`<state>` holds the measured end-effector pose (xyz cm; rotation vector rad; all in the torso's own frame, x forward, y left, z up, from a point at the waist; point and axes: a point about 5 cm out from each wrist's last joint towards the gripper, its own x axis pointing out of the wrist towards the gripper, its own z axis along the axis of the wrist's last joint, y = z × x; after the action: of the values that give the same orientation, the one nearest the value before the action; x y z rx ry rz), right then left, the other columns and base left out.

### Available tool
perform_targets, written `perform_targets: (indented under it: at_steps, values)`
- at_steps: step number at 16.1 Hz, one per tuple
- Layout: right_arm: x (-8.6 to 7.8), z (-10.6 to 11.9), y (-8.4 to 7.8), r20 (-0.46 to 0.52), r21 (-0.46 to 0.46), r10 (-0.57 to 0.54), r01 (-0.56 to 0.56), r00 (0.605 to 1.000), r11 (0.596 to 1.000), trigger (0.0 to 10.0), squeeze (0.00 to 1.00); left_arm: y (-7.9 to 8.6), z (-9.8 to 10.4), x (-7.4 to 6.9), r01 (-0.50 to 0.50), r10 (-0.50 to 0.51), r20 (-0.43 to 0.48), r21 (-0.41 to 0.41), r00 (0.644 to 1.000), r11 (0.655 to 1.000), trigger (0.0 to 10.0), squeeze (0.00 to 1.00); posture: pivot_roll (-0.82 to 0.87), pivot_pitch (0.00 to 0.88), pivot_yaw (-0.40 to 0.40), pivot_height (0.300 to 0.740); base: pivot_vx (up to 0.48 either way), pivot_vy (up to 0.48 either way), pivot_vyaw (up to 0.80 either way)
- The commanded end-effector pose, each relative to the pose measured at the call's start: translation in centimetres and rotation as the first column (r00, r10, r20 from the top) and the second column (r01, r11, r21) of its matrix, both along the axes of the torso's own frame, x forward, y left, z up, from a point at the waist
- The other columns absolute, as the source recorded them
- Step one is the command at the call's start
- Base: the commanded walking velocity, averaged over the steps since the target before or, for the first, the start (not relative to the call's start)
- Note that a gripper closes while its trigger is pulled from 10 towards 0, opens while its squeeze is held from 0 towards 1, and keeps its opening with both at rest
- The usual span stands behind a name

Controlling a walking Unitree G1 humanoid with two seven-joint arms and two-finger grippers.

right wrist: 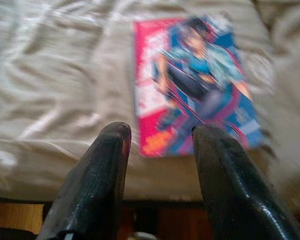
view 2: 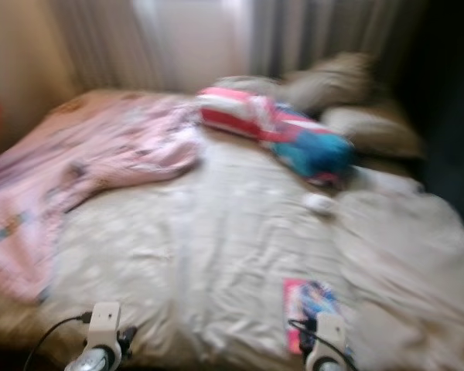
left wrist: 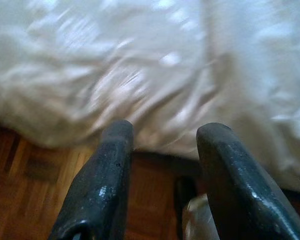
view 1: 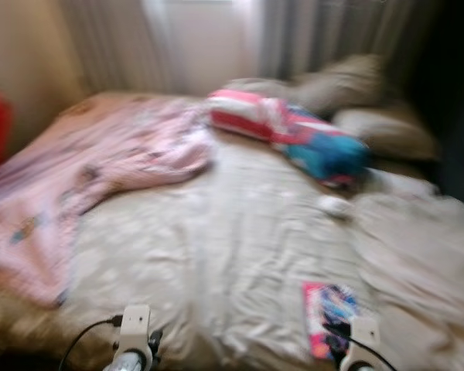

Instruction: Clean up the room

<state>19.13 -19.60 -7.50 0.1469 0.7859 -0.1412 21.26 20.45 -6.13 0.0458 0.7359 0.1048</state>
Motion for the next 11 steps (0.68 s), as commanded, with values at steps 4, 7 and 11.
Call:
perform_targets:
  at_steps: [4, 7, 11]
  values:
    - [0.04, -0.13, 0.8, -0.005, 0.052, -0.024, 0.025, 1.0, 0.998, 10.0, 0.0, 0.76, -0.38, -0.79, -0.007, 0.008, -0.037, 0.03, 0.999, 1.0, 10.0, 0.0, 0.1, 0.029, -0.002, 0.74, 0.0, 0.382, 0.0]
    - [-0.03, -0.16, 0.71, -0.006, 0.052, -0.036, 0.036, 0.999, 0.998, 10.0, 0.0, 1.03, -0.33, -0.8, -0.014, 0.015, -0.034, 0.033, 0.999, 0.999, 10.0, 0.0, 0.1, 0.042, 0.001, 0.74, 0.0, 0.48, 0.0]
    - [0.12, -0.01, 0.63, 0.009, 0.029, -0.015, 0.015, 1.0, 0.999, 10.0, 0.0, 1.1, -0.42, -0.99, -0.017, 0.018, -0.04, 0.033, 0.999, 0.999, 10.0, 0.0, 0.09, 0.055, 0.003, 0.74, 0.0, 0.48, 0.55]
